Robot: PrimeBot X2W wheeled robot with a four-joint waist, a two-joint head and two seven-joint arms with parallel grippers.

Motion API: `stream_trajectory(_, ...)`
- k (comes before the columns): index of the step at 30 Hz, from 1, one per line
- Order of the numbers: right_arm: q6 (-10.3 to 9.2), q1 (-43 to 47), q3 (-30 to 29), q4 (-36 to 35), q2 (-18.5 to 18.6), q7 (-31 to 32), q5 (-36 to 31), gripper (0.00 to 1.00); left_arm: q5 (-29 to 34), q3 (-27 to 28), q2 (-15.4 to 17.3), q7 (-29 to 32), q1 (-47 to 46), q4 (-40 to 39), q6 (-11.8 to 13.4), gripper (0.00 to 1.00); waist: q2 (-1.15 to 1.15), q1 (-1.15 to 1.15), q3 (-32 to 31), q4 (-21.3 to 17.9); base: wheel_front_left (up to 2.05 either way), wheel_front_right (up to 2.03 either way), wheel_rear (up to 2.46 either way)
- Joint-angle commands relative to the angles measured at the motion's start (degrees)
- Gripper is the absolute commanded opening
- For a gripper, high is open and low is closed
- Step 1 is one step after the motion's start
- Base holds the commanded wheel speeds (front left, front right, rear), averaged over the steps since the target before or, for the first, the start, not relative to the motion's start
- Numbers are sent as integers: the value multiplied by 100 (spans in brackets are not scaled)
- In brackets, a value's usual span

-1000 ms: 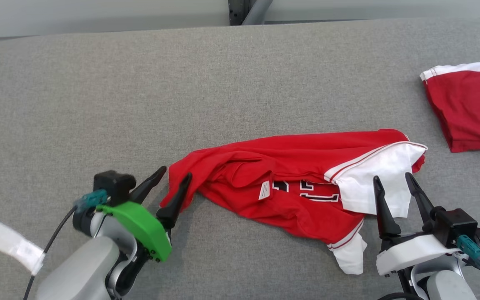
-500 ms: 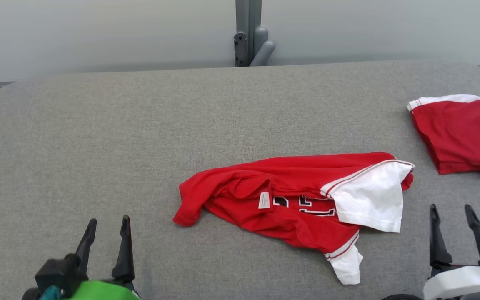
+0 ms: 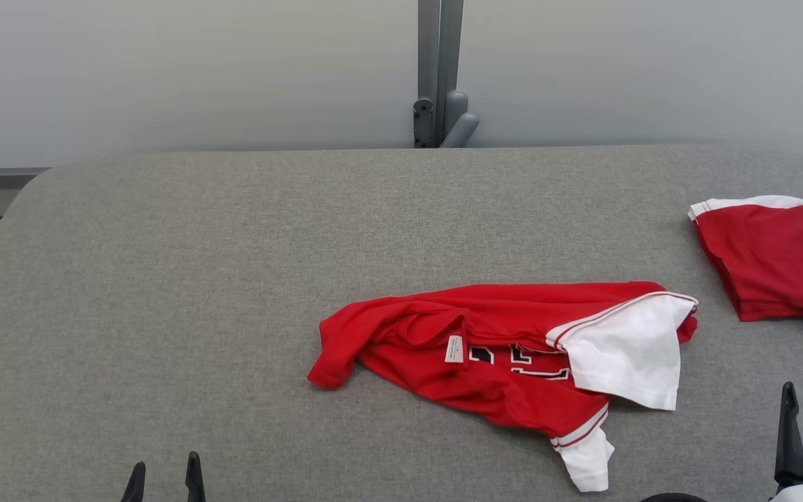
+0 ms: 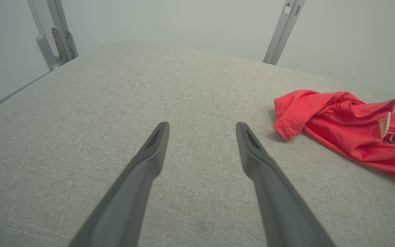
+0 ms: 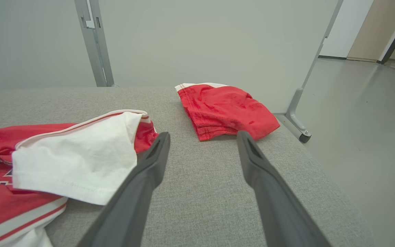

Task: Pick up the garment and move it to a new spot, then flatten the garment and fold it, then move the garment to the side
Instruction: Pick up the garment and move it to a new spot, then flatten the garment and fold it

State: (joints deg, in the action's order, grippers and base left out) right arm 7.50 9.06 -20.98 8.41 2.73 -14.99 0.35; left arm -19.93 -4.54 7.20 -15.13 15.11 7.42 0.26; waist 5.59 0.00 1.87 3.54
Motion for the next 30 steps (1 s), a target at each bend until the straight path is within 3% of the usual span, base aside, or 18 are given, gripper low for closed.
stream_trajectory(1, -2, 50, -5, 9, 12, -6, 29, 100, 77, 71, -33, 1, 69, 1, -51, 100, -1, 0, 0, 2, 0, 0, 0)
stream_trajectory(7, -3, 9, 71, 16, 13, -6, 37, 100, 391, 480, -239, 0, -37, 101, -376, 100, -1, 0, 33, -58, 0, 0, 0)
stream_trajectory(12, -3, -86, 124, -113, 13, -6, 33, 100, 286, 603, -383, 0, -289, 299, -606, 100, -1, 0, 159, -194, 0, 0, 0)
stream_trajectory(19, -2, -233, 266, -244, 12, -6, 9, 100, 253, -127, -324, 28, -1346, 1345, -774, 100, -1, 0, 465, -407, 0, 0, 0)
stream_trajectory(30, -3, -450, 435, -191, 15, -6, 149, 100, -824, -1291, 111, 346, -2879, 2914, -776, 100, -1, 0, 849, -875, 0, 0, 0)
